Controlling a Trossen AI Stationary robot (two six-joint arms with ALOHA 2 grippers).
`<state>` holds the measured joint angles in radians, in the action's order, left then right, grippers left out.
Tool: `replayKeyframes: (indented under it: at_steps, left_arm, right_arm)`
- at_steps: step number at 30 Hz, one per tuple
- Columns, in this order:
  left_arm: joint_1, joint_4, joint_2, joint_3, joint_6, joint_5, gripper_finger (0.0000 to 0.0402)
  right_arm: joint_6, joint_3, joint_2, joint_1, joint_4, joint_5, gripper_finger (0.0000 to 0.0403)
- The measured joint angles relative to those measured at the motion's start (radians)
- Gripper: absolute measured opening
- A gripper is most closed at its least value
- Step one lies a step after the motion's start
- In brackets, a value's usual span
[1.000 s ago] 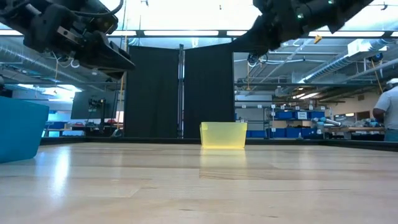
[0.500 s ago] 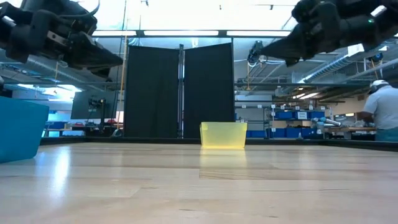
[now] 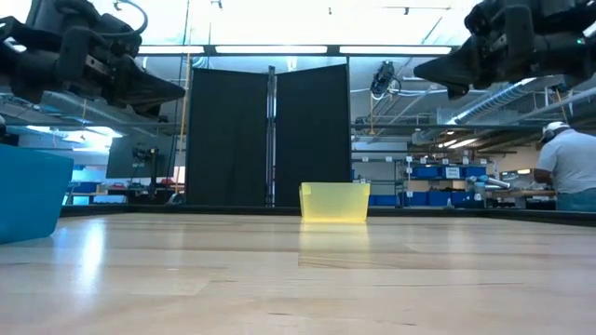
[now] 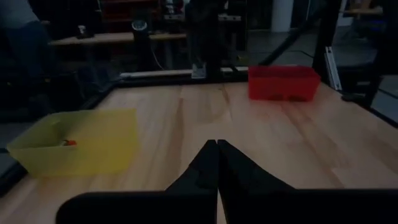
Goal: Sort batteries
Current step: Return to Home Position
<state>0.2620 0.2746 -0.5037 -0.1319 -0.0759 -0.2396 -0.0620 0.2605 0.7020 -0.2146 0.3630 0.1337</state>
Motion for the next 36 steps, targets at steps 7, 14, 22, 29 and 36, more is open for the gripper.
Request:
replayKeyframes:
  at_steps: [7, 14, 22, 29, 36]
  left_arm:
    - [0.01, -0.007, 0.166, 0.086, 0.028, 0.062, 0.0007]
    - [0.01, -0.279, 0.402, 0.084, 0.033, 0.115, 0.0007]
    - [0.005, -0.449, 0.504, 0.043, 0.026, 0.171, 0.0007]
    - [0.006, -0.408, 0.504, 0.069, 0.033, 0.175, 0.0007]
    - [0.006, -0.252, 0.503, 0.123, 0.04, 0.193, 0.0007]
  right_arm:
    - [0.017, -0.08, -0.152, -0.001, -0.007, -0.01, 0.0007]
    - [0.052, -0.11, -0.299, 0.023, -0.197, -0.119, 0.0007]
    - [0.016, -0.131, -0.505, -0.004, -0.311, -0.053, 0.0006]
    - [0.011, -0.15, -0.703, -0.099, -0.418, -0.011, 0.0005]
    - [0.008, -0.253, -0.69, -0.178, -0.233, -0.019, 0.0004]
